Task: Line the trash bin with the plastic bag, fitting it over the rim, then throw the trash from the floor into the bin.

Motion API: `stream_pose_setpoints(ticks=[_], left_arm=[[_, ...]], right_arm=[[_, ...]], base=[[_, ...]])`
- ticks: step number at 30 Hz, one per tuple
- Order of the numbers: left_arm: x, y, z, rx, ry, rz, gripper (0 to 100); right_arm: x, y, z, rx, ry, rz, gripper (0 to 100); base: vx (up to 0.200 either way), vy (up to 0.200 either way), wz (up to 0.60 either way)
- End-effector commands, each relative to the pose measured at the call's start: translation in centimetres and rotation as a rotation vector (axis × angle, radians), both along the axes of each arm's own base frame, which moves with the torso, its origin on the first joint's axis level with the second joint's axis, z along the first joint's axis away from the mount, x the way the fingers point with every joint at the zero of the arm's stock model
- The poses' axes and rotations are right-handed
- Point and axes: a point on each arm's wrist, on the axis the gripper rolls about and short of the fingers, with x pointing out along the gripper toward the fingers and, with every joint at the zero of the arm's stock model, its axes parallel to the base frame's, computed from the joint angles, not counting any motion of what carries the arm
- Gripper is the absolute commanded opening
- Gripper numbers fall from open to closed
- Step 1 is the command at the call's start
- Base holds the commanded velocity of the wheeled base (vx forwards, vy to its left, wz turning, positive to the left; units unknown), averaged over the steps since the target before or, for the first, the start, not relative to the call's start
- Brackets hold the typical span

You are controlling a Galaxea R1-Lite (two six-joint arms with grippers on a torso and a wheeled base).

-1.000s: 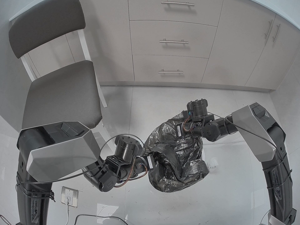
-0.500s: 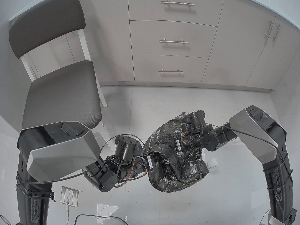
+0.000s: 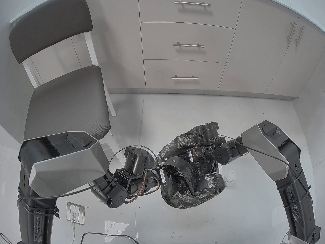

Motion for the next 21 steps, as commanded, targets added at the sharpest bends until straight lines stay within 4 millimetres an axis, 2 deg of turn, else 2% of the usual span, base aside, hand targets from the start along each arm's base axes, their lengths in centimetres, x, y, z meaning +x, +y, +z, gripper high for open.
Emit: stream_pose_setpoints(ticks=[1, 11, 21], left_arm=[[0.0, 0.0, -0.1, 0.000, 0.003, 0.001, 0], [0.0, 0.0, -0.1, 0.001, 0.002, 0.000, 0], [0.0, 0.0, -0.1, 0.000, 0.001, 0.000, 0]], right_arm=[[0.5, 0.1, -1.6, -0.016, 0.007, 0.007, 0], [0.4, 0.3, -3.3, -0.037, 0.032, 0.016, 0], [0.8, 0.3, -3.5, -0.033, 0.023, 0.013, 0]], base=[[0.000, 0.000, 0.00], [0.000, 0.000, 0.00], [0.000, 0.000, 0.00]])
